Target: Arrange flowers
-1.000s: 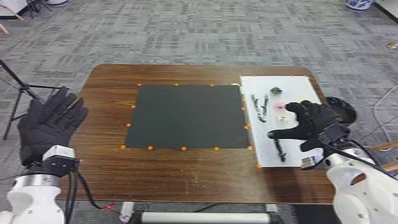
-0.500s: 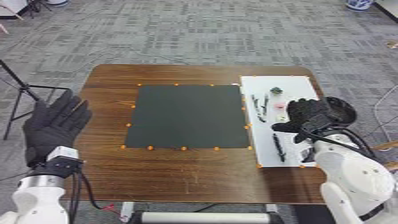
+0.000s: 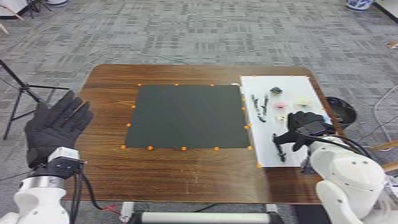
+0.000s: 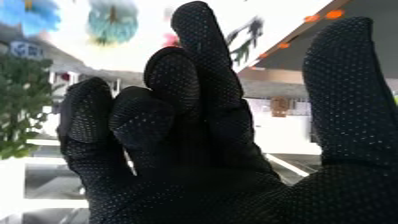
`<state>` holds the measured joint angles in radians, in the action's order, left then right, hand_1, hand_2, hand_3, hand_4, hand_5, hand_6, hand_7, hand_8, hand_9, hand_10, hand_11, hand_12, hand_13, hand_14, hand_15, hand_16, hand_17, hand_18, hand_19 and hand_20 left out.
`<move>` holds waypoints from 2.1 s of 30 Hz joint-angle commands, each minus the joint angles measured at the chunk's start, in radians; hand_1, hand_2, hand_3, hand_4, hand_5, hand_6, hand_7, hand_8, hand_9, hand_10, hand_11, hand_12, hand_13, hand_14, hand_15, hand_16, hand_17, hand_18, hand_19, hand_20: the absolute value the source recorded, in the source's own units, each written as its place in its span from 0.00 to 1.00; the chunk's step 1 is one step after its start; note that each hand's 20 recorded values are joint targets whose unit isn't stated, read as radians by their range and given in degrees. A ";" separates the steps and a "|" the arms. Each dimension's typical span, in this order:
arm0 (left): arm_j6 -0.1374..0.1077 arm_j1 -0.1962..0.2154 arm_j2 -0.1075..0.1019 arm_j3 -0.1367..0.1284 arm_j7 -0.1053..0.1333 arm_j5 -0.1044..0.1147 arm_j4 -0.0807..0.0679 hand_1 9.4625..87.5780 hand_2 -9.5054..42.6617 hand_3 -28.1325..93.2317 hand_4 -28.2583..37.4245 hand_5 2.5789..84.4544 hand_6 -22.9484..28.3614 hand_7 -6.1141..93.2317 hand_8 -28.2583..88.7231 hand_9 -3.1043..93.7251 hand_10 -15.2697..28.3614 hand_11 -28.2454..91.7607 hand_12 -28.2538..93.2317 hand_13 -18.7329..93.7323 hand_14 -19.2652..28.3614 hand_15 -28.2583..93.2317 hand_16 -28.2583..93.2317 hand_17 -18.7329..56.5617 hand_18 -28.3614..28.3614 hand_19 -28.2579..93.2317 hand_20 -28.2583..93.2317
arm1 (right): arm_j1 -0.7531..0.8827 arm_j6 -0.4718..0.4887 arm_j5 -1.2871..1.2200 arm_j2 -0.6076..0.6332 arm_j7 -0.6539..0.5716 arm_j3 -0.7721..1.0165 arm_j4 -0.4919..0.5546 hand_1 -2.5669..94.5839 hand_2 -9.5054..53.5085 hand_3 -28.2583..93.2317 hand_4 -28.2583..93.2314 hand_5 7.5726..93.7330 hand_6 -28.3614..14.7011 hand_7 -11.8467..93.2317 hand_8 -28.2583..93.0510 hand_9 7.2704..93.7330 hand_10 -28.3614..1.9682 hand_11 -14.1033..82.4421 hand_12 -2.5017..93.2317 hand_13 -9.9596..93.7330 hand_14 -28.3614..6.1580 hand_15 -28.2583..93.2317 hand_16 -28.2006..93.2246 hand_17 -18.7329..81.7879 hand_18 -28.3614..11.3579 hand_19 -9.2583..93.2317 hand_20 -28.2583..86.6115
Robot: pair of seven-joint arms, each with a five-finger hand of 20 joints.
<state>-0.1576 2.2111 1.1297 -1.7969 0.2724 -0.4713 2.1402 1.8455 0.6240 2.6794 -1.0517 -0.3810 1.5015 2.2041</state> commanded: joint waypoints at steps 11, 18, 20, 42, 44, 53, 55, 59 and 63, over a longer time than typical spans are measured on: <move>0.002 0.009 0.018 0.002 -0.018 -0.004 0.001 0.19 0.46 0.78 0.00 0.48 0.63 0.16 0.17 0.38 0.71 0.40 0.30 0.40 0.74 0.44 0.20 0.16 0.78 0.56 0.30 | 0.008 0.031 0.042 -0.029 -0.008 -0.078 -0.078 0.34 0.00 0.77 0.03 0.76 0.56 0.38 0.16 0.66 0.33 0.72 0.52 0.69 0.32 0.87 0.63 0.55 0.06 0.92 0.59; -0.008 0.008 0.011 0.008 -0.010 0.004 0.000 0.19 0.46 0.78 0.00 0.48 0.63 0.16 0.17 0.38 0.71 0.40 0.30 0.40 0.74 0.45 0.20 0.16 0.78 0.56 0.31 | 0.022 0.041 0.061 -0.033 -0.024 -0.114 -0.095 0.41 0.00 0.79 0.03 0.74 0.57 0.42 0.18 0.66 0.36 0.73 0.51 0.70 0.34 0.87 0.62 0.56 0.08 0.92 0.58; -0.006 0.010 0.011 0.011 -0.008 0.005 0.000 0.19 0.46 0.78 0.00 0.49 0.63 0.16 0.17 0.38 0.71 0.40 0.30 0.40 0.74 0.45 0.20 0.16 0.78 0.56 0.31 | 0.021 0.067 0.044 -0.042 -0.039 -0.121 -0.101 0.45 0.00 0.78 0.02 0.73 0.58 0.43 0.30 0.66 0.37 0.73 0.51 0.70 0.35 0.87 0.62 0.56 0.08 0.93 0.57; -0.014 0.020 0.007 0.008 -0.001 0.024 -0.003 0.19 0.46 0.78 0.00 0.49 0.63 0.16 0.17 0.38 0.72 0.40 0.30 0.40 0.74 0.46 0.20 0.16 0.78 0.56 0.31 | 0.082 -0.248 0.036 -0.041 -0.064 -0.114 -0.049 0.53 0.01 0.81 0.10 0.75 0.63 0.60 0.41 0.75 0.47 0.67 0.62 0.77 0.43 0.86 0.61 0.63 0.10 0.97 0.54; -0.011 0.021 0.006 0.009 0.000 0.025 -0.002 0.19 0.46 0.78 0.00 0.49 0.63 0.16 0.17 0.38 0.72 0.40 0.30 0.40 0.74 0.46 0.20 0.16 0.78 0.56 0.31 | 0.080 -0.292 0.030 -0.036 -0.063 -0.114 -0.035 0.52 0.02 0.82 0.10 0.75 0.63 0.60 0.41 0.75 0.47 0.67 0.62 0.77 0.44 0.86 0.61 0.63 0.10 0.97 0.54; -0.014 0.027 0.003 -0.002 0.000 0.029 -0.004 0.19 0.46 0.78 0.00 0.49 0.63 0.16 0.17 0.38 0.72 0.40 0.30 0.40 0.74 0.46 0.20 0.16 0.78 0.56 0.31 | 0.003 -0.406 -0.028 -0.026 -0.037 -0.157 -0.026 0.52 0.03 0.83 0.10 0.74 0.61 0.63 0.42 0.75 0.50 0.67 0.63 0.78 0.45 0.86 0.60 0.64 0.11 0.97 0.53; -0.003 0.032 -0.007 -0.010 0.003 0.018 -0.012 0.20 0.46 0.78 0.00 0.49 0.63 0.16 0.17 0.38 0.72 0.41 0.30 0.40 0.74 0.46 0.20 0.16 0.78 0.56 0.31 | -0.055 -0.397 -0.068 -0.032 -0.044 -0.187 -0.042 0.52 0.03 0.83 0.10 0.74 0.61 0.63 0.41 0.75 0.51 0.67 0.63 0.78 0.45 0.86 0.60 0.64 0.11 0.97 0.53; 0.007 0.072 -0.018 -0.053 -0.011 -0.005 -0.002 0.21 0.50 0.73 0.00 0.48 0.63 0.15 0.17 0.38 0.71 0.40 0.30 0.40 0.74 0.45 0.20 0.16 0.78 0.56 0.30 | -0.164 -0.509 -0.091 -0.036 -0.018 -0.268 -0.090 0.52 0.03 0.83 0.11 0.74 0.61 0.64 0.41 0.75 0.51 0.67 0.63 0.79 0.46 0.86 0.60 0.64 0.11 0.98 0.52; -0.011 0.096 -0.021 -0.087 -0.004 0.000 0.003 0.23 0.52 0.70 0.00 0.48 0.63 0.15 0.17 0.38 0.71 0.39 0.30 0.40 0.73 0.44 0.20 0.16 0.78 0.55 0.30 | -0.277 -0.538 -0.154 -0.068 -0.033 -0.352 -0.124 0.52 0.03 0.83 0.11 0.74 0.60 0.64 0.41 0.75 0.52 0.67 0.64 0.79 0.46 0.86 0.60 0.64 0.11 0.98 0.52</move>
<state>-0.1595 2.2469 1.1239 -1.8281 0.2643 -0.4632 2.1379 1.7603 0.1783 2.5789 -1.0787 -0.4262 1.2464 2.1147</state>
